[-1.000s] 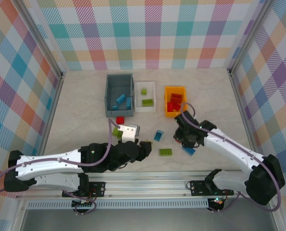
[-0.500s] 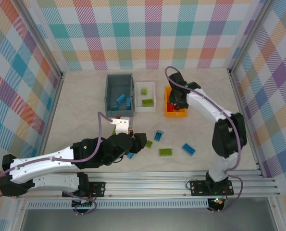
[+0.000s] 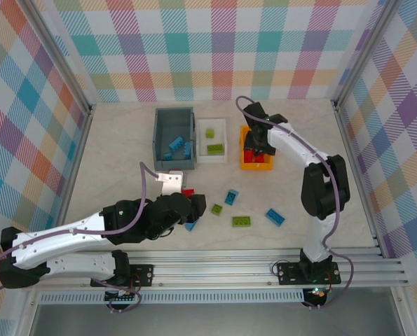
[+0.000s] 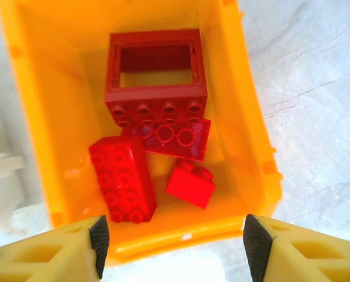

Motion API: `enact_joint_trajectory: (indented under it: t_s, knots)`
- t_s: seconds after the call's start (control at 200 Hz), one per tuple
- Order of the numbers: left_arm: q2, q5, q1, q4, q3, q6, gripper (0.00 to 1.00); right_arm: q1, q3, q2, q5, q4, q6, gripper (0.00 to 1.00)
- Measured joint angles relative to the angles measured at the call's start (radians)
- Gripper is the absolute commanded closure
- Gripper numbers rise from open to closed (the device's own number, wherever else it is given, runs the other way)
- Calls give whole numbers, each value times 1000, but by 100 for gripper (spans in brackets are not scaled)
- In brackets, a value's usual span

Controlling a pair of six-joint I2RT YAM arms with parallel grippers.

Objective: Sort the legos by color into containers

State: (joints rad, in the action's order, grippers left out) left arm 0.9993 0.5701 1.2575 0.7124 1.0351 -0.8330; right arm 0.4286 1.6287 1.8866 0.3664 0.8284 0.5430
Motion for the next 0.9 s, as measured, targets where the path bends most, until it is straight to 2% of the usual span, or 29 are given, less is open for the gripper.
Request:
enact_joint_trajectory:
  t_s: [0.22,0.395,0.5,0.71,0.9]
  knots:
    - [9,-68,-111,71,19,-20,38,76,-77,-300,0,-39,-55,35]
    - [34,-152,-195,110,29,-19,38,192,-246,-571,-27,-76,-80,35]
    - [67,-193,-214,128,29,-16,38,285,-390,-695,-81,-80,-79,34]
    - [140,-249,-241,150,6,14,34,475,-636,-846,-192,-75,-17,34]
    - [151,-321,-413,143,-100,90,28,546,-700,-859,-208,-84,50,34]
